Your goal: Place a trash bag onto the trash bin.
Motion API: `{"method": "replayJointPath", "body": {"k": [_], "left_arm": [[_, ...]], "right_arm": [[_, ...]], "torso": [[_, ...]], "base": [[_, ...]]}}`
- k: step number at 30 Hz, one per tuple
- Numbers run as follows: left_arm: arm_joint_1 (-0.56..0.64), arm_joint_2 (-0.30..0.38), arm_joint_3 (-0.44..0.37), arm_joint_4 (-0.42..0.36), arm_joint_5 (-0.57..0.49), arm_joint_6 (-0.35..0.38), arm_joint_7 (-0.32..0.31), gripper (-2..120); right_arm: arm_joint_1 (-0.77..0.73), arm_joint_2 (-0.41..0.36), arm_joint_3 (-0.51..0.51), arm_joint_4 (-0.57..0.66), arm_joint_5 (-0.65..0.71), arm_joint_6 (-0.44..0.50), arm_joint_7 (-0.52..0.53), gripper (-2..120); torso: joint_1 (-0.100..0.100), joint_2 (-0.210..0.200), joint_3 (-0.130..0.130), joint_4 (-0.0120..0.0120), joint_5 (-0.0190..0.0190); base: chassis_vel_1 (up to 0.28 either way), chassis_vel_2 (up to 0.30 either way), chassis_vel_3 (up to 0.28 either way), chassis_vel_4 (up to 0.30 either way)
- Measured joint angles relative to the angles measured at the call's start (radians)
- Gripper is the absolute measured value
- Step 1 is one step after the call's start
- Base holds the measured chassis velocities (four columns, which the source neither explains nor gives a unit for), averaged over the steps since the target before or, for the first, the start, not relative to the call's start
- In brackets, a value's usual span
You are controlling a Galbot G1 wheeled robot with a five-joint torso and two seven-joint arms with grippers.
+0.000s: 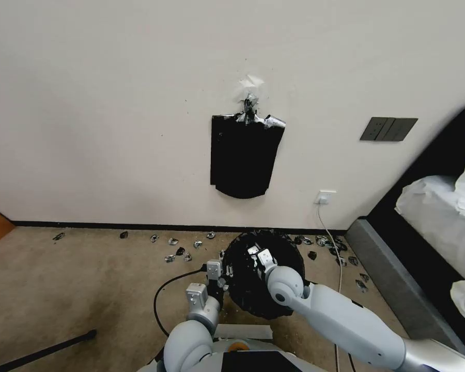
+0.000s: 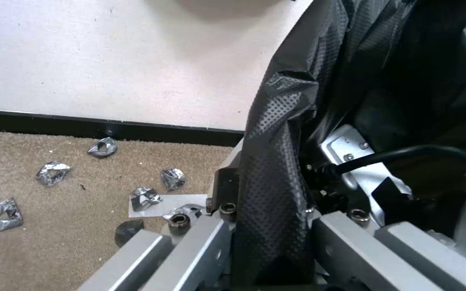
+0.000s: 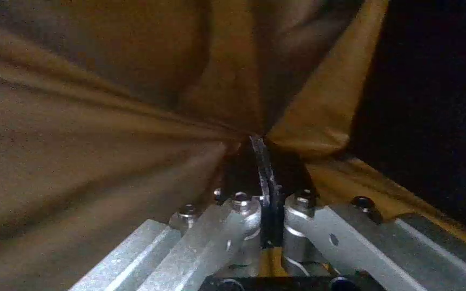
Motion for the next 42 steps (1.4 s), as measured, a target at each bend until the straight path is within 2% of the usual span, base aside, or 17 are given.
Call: {"method": "replayJointPath", "body": {"k": [11,17,20,23,24,27,30,32,33,35,36,37,40,42], "left_arm": [[0.02,-0.016,0.006,-0.002,-0.001,0.001,0.0,1],[0.019,-0.022,-0.005,0.013,-0.013,0.016,-0.014,1],[0.014,-0.032,-0.011,0.028,-0.036,0.026,-0.032,1],[-0.008,-0.053,-0.022,0.059,-0.062,0.041,-0.06,1],[-0.008,-0.053,-0.022,0.059,-0.062,0.041,-0.06,1],[-0.034,-0.071,-0.028,0.09,-0.108,0.053,-0.092,1],[-0.045,-0.08,-0.034,0.104,-0.138,0.06,-0.11,1],[-0.076,-0.11,-0.053,0.143,-0.242,0.076,-0.171,1],[-0.076,-0.11,-0.053,0.143,-0.242,0.076,-0.171,1],[-0.105,-0.132,-0.065,0.179,-0.333,0.084,-0.227,1],[-0.105,-0.132,-0.065,0.179,-0.333,0.084,-0.227,1],[-0.117,-0.14,-0.068,0.193,-0.362,0.087,-0.25,1],[-0.16,-0.166,-0.073,0.232,-0.443,0.105,-0.306,1],[-0.171,-0.174,-0.073,0.242,-0.455,0.112,-0.324,1]], "right_arm": [[-0.01,0.001,-0.001,-0.008,-0.016,0.0,-0.001,0],[-0.024,-0.038,0.027,0.071,0.004,0.0,-0.002,0],[-0.032,-0.067,0.037,0.124,0.021,0.0,-0.003,7],[-0.064,-0.118,0.072,0.226,0.059,0.0,0.006,22],[-0.064,-0.118,0.072,0.226,0.059,0.0,0.006,22],[-0.123,-0.167,0.13,0.306,0.062,0.0,-0.015,35],[-0.154,-0.186,0.164,0.338,0.059,0.0,-0.035,41],[-0.252,-0.213,0.257,0.401,0.029,0.0,-0.098,55],[-0.252,-0.213,0.257,0.401,0.029,0.0,-0.098,55],[-0.361,-0.217,0.36,0.442,-0.013,0.0,-0.146,65],[-0.361,-0.217,0.36,0.442,-0.013,0.0,-0.146,65],[-0.405,-0.217,0.391,0.454,-0.029,0.0,-0.159,70],[-0.515,-0.208,0.452,0.474,-0.103,0.001,-0.186,86],[-0.536,-0.202,0.459,0.477,-0.117,0.002,-0.188,89]], "torso": [[0.0,0.0,0.0,0.0,0.0001],[0.0,0.0,0.0,0.0,0.0001],[0.0,0.0,0.0,0.0,0.0001],[0.0,0.0,0.0,0.0001,0.0001],[0.0,0.0,0.0,0.0001,0.0001],[0.0,0.0,0.0,-0.0001,0.0002],[0.0,0.0,0.0,-0.0002,0.0002],[0.0,0.0,0.0,0.0001,0.0001],[0.0,0.0,0.0,0.0001,0.0001],[0.0,0.0,0.0,0.0003,0.0],[0.0,0.0,0.0,0.0003,0.0],[0.0,0.0,0.0,-0.0005,0.0],[0.0,0.0,0.0,-0.0002,0.0],[0.0,0.0,0.0,-0.0002,0.0001]], "base": [[0.0,0.0,0.0,0.0],[0.0,0.0,0.0,0.0],[0.0,0.0,0.0,0.0],[0.0,0.0,0.0,0.0],[0.0,0.0,0.0,0.0],[0.0,0.0,0.0,0.0],[0.0,0.0,0.0,0.0],[0.0,0.0,0.0,0.0],[0.0,0.0,0.0,0.0],[0.0,0.0,0.0,0.0],[0.0,0.0,0.0,0.0],[0.0,0.0,0.0,0.0],[0.0,0.0,0.0,0.0],[0.0,0.0,0.0,0.0]]}}
